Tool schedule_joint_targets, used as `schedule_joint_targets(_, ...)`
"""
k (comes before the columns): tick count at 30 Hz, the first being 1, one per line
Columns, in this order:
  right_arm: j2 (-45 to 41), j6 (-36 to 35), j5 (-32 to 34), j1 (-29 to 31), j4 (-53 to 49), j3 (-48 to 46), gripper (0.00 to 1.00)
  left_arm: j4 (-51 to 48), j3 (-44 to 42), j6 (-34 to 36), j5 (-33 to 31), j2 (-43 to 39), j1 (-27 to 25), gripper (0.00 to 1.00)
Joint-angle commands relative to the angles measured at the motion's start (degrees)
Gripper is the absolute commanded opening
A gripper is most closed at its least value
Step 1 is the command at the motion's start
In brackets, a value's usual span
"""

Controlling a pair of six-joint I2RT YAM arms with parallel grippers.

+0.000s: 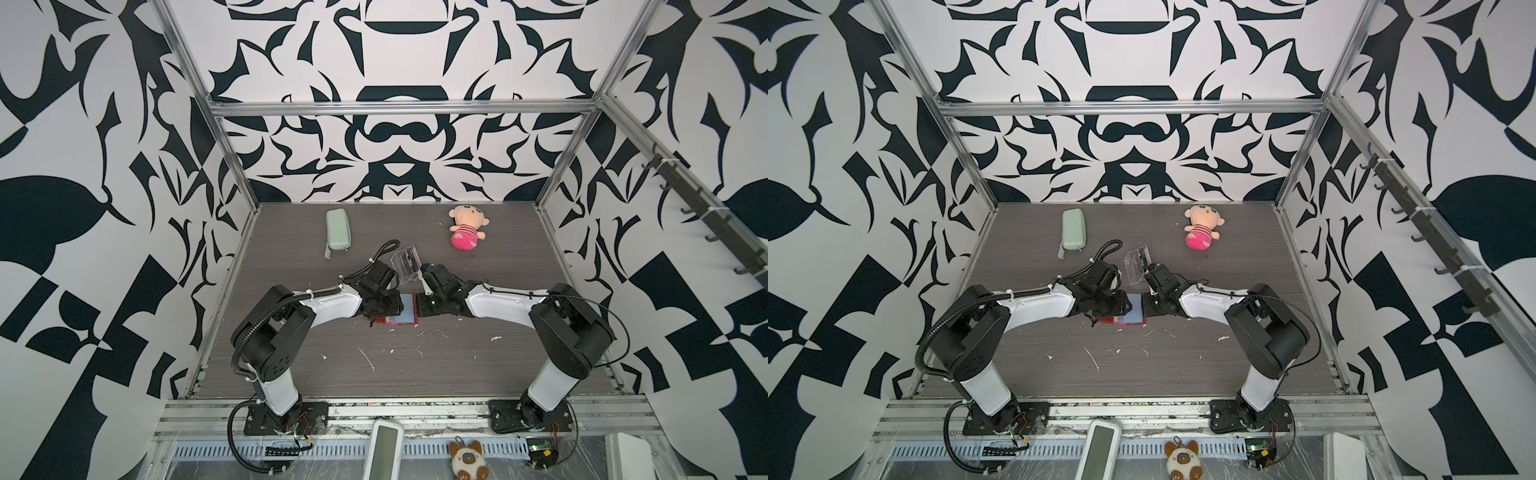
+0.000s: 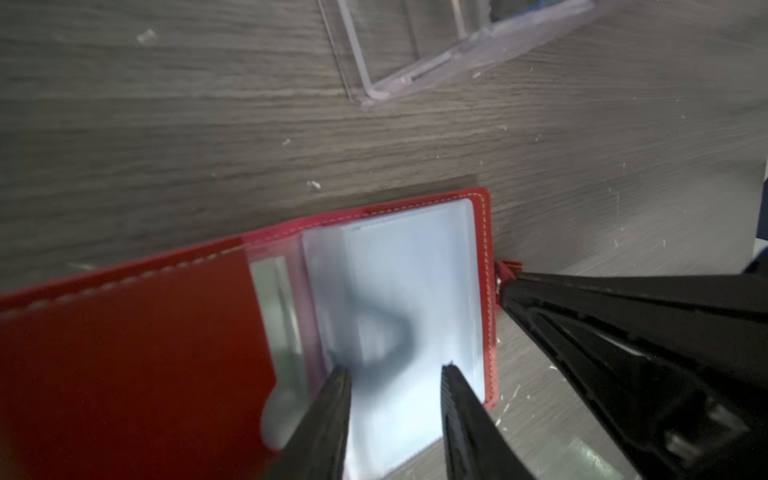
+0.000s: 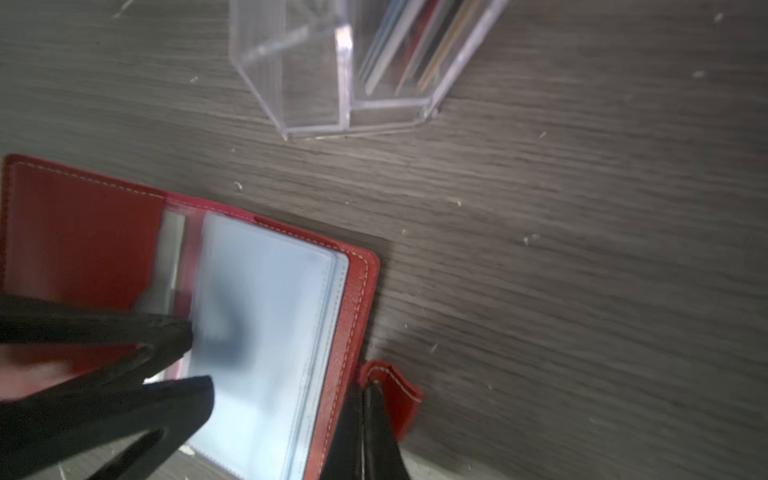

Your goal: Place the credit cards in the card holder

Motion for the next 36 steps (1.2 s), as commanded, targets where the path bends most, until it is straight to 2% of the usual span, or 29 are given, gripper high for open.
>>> schedule_joint_targets(1, 1.0, 0.5, -0.3, 0.0, -0.2, 1.0, 0.00, 0.8, 1.0, -0.9, 1.1, 1.4, 0.1, 0.38)
schedule_joint_targets(17, 3.4, 0.6, -1.4, 0.1, 0.1, 1.2, 0.00, 3.3, 1.5, -2.0, 3.8, 4.2, 0.1, 0.33)
schedule_joint_targets(22, 2.1, 0.7, -0.3, 0.3, -0.1, 0.9, 0.00, 2.7, 1.4, -2.0, 2.8, 3.6, 0.1, 0.18)
schedule_joint_targets(27, -2.2, 0.5, 4.2, 0.4, -1.9, 0.2, 0.00, 2.2, 0.4, -2.3, 0.8, 1.3, 0.1, 0.02)
schedule_joint_targets(31, -6.6, 0.3, 6.5, 0.3, -2.5, -1.1, 0.14, 3.0, -0.9, -2.7, -0.8, -0.7, 0.1, 0.00)
schedule_joint_targets(36, -10.0, -0.2, 5.8, 0.3, -3.1, -1.5, 0.23, 4.6, -2.3, -3.2, -1.4, -2.3, 0.1, 0.00)
